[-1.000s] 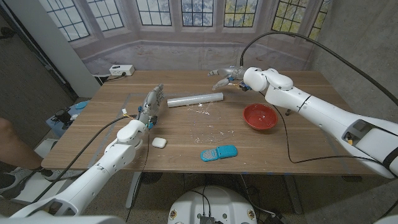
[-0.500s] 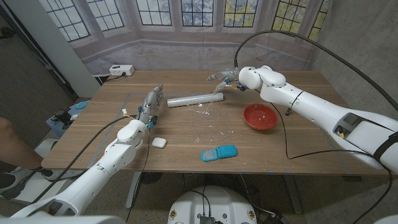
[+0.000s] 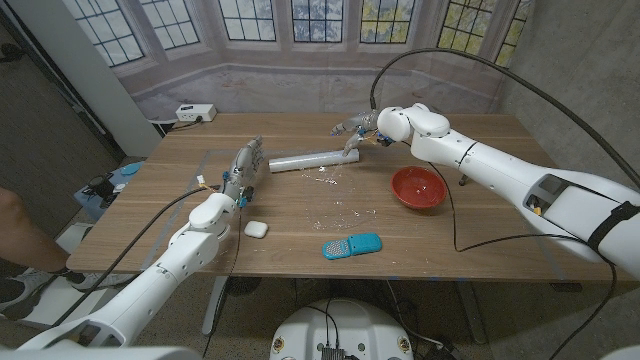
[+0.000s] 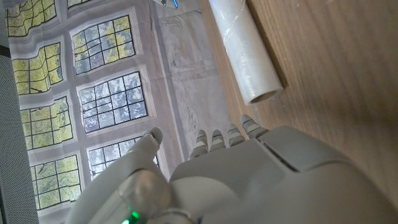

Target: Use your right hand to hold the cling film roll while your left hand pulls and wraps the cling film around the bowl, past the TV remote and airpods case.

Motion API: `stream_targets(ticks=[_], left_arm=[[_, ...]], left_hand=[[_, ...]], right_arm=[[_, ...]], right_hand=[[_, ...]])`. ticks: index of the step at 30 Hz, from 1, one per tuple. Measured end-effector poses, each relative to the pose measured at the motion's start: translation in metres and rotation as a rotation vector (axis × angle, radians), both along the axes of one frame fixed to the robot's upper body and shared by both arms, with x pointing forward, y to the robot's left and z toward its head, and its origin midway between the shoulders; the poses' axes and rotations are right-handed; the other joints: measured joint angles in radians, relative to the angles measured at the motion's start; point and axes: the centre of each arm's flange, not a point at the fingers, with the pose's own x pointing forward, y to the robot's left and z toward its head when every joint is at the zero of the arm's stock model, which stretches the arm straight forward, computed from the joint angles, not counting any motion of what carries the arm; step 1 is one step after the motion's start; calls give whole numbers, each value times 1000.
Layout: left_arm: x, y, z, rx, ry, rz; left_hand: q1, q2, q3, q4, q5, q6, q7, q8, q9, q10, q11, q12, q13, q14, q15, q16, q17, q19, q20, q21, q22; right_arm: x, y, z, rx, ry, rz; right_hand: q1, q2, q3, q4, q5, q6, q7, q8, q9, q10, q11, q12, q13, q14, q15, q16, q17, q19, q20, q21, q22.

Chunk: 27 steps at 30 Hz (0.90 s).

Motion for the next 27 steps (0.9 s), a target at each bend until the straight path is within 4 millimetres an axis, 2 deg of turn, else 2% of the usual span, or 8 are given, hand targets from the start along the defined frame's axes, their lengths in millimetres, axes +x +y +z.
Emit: stream_targets(ticks=[5, 8, 16, 21, 27], left_arm=[[0, -1, -2, -2, 4, 2], [-1, -1, -3, -2, 6, 1], [-2, -3, -5, -5, 11, 0], [-2, -3, -7, -6, 15, 0], [-3, -4, -8, -6, 18, -1]], left_hand=[[0, 0, 1, 1, 0, 0, 0, 0, 0, 0, 0, 0, 0, 5, 5, 0, 0, 5, -5, 0, 0], [0, 0, 1, 1, 0, 0, 0, 0, 0, 0, 0, 0, 0, 5, 5, 0, 0, 5, -5, 0, 0], [0, 0, 0, 1, 0, 5, 5, 0, 0, 11, 0, 0, 0, 11, 0, 0, 0, 16, -5, -8, 0], [0, 0, 5, -3, 0, 5, 5, 0, 0, 11, 0, 0, 0, 16, 5, 0, 0, 16, -5, -8, 0], [0, 0, 9, 1, 0, 12, 4, 0, 0, 18, 4, 0, 0, 23, -2, 0, 0, 20, -2, -8, 0]], right_arm=[[2, 4, -1, -5, 4, -1], [3, 7, -2, -8, 6, -2], [7, 12, -3, -11, 11, -10], [10, 17, -4, -16, 16, -17], [13, 21, -5, -16, 21, -22]], right_hand=[[15, -8, 7, 4, 4, 25, 11, 4, 0, 25, 7, 4, 3, 27, 2, 5, 3, 1, -1, 0, 0], [16, -9, 10, 2, 4, 30, 5, 4, 0, 36, 10, 4, 5, 43, 0, 7, 3, 7, -7, 0, 0], [30, -22, 15, 7, 4, 47, 11, 8, 0, 53, 3, 12, 5, 72, 4, 16, 2, 7, -7, 0, 0], [40, -22, 21, 7, 8, 59, 12, 9, 0, 71, -4, 12, 5, 93, 0, 16, 2, 16, -16, 0, 0], [48, -30, 28, 11, 8, 90, -11, 10, -1, 101, -3, 12, 5, 118, 1, 16, 2, 14, -29, 0, 0]])
